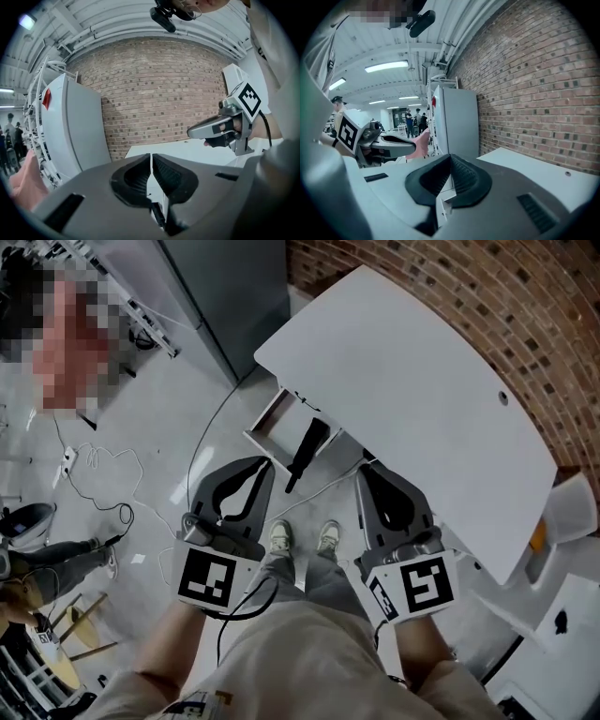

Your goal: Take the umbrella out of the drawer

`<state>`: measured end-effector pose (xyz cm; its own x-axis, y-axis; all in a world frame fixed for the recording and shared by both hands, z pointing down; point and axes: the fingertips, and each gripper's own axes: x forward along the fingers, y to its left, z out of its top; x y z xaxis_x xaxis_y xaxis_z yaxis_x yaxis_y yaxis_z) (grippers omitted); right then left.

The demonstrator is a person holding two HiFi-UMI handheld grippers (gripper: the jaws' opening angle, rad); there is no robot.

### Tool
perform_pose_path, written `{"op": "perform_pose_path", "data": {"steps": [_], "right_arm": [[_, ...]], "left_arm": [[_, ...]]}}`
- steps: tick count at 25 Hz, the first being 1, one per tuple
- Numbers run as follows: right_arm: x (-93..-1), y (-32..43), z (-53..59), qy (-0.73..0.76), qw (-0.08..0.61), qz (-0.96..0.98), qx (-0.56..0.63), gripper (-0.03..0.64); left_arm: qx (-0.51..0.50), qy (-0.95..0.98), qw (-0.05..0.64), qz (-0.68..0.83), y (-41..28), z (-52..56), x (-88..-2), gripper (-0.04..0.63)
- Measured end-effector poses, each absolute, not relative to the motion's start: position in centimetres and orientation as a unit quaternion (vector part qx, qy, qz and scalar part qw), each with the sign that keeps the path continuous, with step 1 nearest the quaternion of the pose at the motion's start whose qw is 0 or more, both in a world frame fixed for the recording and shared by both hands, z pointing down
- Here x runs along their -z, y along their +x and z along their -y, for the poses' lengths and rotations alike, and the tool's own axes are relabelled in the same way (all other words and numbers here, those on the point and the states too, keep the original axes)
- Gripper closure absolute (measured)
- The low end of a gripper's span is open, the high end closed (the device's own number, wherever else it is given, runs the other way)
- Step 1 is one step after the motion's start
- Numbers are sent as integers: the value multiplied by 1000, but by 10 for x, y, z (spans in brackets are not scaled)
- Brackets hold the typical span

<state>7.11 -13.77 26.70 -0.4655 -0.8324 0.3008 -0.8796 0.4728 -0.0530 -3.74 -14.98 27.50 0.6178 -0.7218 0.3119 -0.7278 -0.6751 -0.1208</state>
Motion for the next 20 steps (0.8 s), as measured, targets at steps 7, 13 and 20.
{"op": "perform_pose_path", "data": {"steps": [7, 13, 20], "right_arm": [[-319, 71, 166, 498, 121, 850, -121, 609], [-368, 70, 186, 500, 133, 843, -144, 609], [-440, 73, 201, 503, 144, 834, -174, 609]], "left_arm": [[-189, 900, 38, 392, -27, 176, -334, 584], [-217, 898, 57, 379, -26, 195, -388, 510], [-246, 896, 93, 358, -16, 207, -475, 477]]}}
